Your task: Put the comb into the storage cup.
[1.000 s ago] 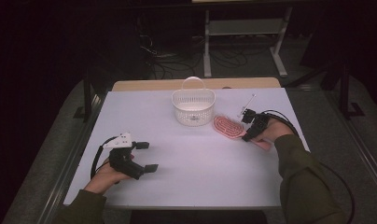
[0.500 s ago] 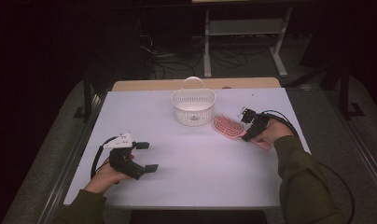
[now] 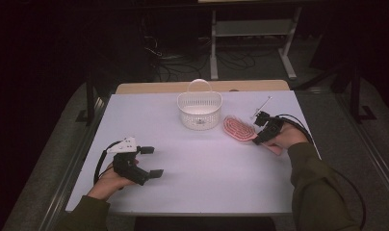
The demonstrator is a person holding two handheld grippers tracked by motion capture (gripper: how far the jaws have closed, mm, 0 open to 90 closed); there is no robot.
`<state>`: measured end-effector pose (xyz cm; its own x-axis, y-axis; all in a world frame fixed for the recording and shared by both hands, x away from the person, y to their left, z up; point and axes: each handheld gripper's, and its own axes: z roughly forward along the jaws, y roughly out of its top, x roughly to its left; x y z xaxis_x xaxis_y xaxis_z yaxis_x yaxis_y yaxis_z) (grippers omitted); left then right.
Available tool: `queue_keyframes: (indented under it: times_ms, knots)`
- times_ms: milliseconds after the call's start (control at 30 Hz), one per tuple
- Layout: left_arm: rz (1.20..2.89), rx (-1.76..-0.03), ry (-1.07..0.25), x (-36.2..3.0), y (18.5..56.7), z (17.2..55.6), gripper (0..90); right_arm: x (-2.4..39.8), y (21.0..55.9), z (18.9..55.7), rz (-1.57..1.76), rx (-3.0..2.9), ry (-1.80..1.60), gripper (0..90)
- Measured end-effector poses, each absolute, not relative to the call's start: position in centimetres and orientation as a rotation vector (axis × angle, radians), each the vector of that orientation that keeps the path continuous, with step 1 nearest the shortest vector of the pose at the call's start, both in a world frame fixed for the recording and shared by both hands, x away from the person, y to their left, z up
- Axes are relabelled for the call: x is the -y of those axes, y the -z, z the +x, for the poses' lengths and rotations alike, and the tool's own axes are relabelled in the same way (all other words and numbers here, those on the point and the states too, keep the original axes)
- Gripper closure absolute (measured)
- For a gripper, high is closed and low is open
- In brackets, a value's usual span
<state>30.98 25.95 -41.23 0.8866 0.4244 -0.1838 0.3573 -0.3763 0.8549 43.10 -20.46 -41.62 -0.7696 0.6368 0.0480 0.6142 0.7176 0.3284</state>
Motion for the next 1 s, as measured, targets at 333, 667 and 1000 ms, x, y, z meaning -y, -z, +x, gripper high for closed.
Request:
queue_keyframes:
  times_ms: [333, 667, 1000]
  knots:
    - [2.001, -0.569, -0.078, -25.9, 41.3, 31.0, 0.0, 21.7, 40.3, 42.2, 1.047, -2.796, -0.624, 69.1]
    - [2.002, -0.571, -0.080, -25.9, 41.3, 31.0, 0.0, 22.2, 39.4, 41.3, 1.037, -2.749, -0.716, 69.1]
    - [1.999, -0.578, -0.077, -25.9, 41.4, 31.1, 0.0, 23.4, 38.4, 40.2, 1.054, -2.687, -0.855, 69.1]
